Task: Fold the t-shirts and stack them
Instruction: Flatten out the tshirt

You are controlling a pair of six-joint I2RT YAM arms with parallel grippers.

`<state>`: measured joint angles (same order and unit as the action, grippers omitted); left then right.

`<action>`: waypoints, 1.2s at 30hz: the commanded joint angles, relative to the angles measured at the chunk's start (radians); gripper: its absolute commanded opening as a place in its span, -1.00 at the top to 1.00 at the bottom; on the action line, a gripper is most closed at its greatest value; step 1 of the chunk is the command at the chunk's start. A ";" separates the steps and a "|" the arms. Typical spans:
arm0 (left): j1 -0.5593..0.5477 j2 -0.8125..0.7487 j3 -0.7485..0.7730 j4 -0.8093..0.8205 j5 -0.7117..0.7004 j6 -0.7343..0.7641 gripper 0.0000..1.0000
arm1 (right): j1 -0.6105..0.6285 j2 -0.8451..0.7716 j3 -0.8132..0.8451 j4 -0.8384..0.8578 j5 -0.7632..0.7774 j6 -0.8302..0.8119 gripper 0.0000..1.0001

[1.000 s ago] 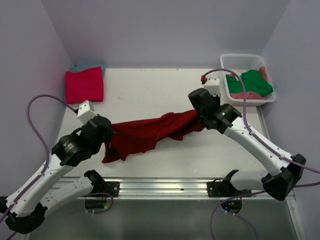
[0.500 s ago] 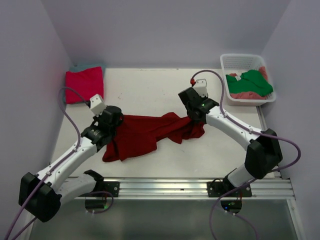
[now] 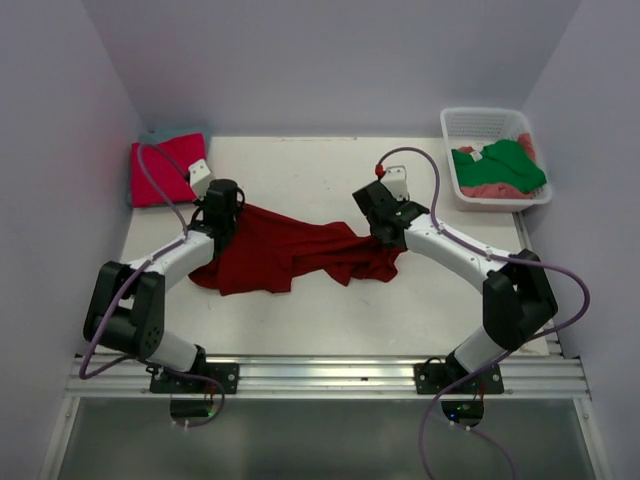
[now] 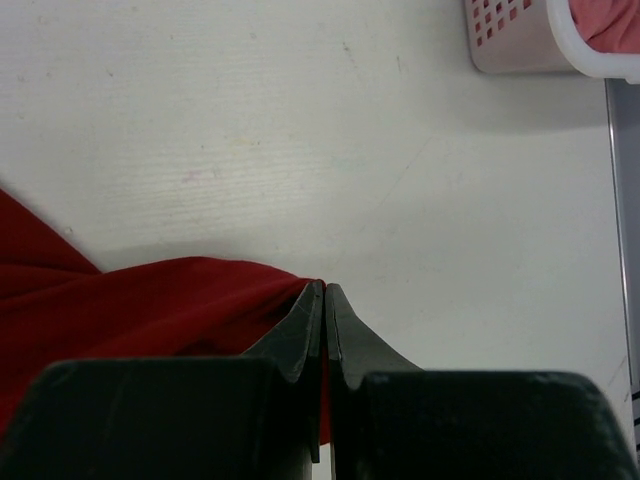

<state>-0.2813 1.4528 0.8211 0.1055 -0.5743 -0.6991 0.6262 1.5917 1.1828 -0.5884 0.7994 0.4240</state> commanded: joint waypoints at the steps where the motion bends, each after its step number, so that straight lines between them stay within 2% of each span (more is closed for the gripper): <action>1: 0.040 0.063 0.035 0.250 0.079 0.088 1.00 | -0.006 0.001 -0.020 0.056 -0.015 0.030 1.00; 4: 0.062 0.104 0.056 0.306 0.146 0.124 1.00 | -0.005 0.008 -0.034 0.064 -0.031 0.036 1.00; 6: 0.073 0.090 0.062 0.325 0.197 0.139 0.39 | -0.005 0.011 -0.040 0.067 -0.042 0.036 1.00; 8: 0.073 0.064 0.044 0.370 0.223 0.161 -0.37 | -0.006 0.013 -0.052 0.076 -0.048 0.036 1.00; 9: 0.071 0.035 0.041 0.373 0.244 0.161 -0.99 | -0.006 0.013 -0.055 0.081 -0.049 0.035 1.00; 12: 0.071 -0.021 0.042 0.346 0.287 0.173 -1.00 | -0.006 0.019 -0.063 0.088 -0.058 0.036 1.00; 15: 0.070 -0.086 0.078 0.167 0.294 0.126 -1.00 | -0.005 0.025 -0.061 0.088 -0.065 0.036 1.00; 16: 0.067 -0.104 0.091 0.043 0.295 0.087 -1.00 | -0.005 0.024 -0.058 0.088 -0.066 0.036 1.00; 18: 0.047 -0.164 0.092 -0.079 0.295 0.069 -1.00 | -0.005 0.021 -0.055 0.088 -0.068 0.032 1.00; 19: 0.030 -0.186 0.081 -0.204 0.274 0.070 -1.00 | -0.005 0.021 -0.052 0.085 -0.066 0.030 1.00; 22: -0.038 -0.267 0.044 -0.425 0.220 0.041 -1.00 | -0.005 0.008 -0.054 0.088 -0.066 0.022 1.00; 25: -0.064 -0.356 -0.011 -0.577 0.225 0.009 -1.00 | -0.005 0.007 -0.054 0.087 -0.066 0.019 1.00; 30: -0.067 -0.448 -0.033 -0.777 0.232 -0.039 -1.00 | -0.005 0.011 -0.054 0.091 -0.080 0.022 1.00; 33: -0.067 -0.430 -0.037 -0.848 0.221 -0.051 -1.00 | -0.005 0.022 -0.049 0.093 -0.091 0.027 1.00; 36: -0.068 -0.387 -0.063 -0.860 0.280 -0.051 -1.00 | -0.005 0.027 -0.049 0.094 -0.101 0.030 1.00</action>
<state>-0.3481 1.0328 0.7856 -0.6594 -0.3260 -0.7242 0.6254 1.6165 1.1217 -0.5278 0.7063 0.4339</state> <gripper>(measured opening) 0.997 0.011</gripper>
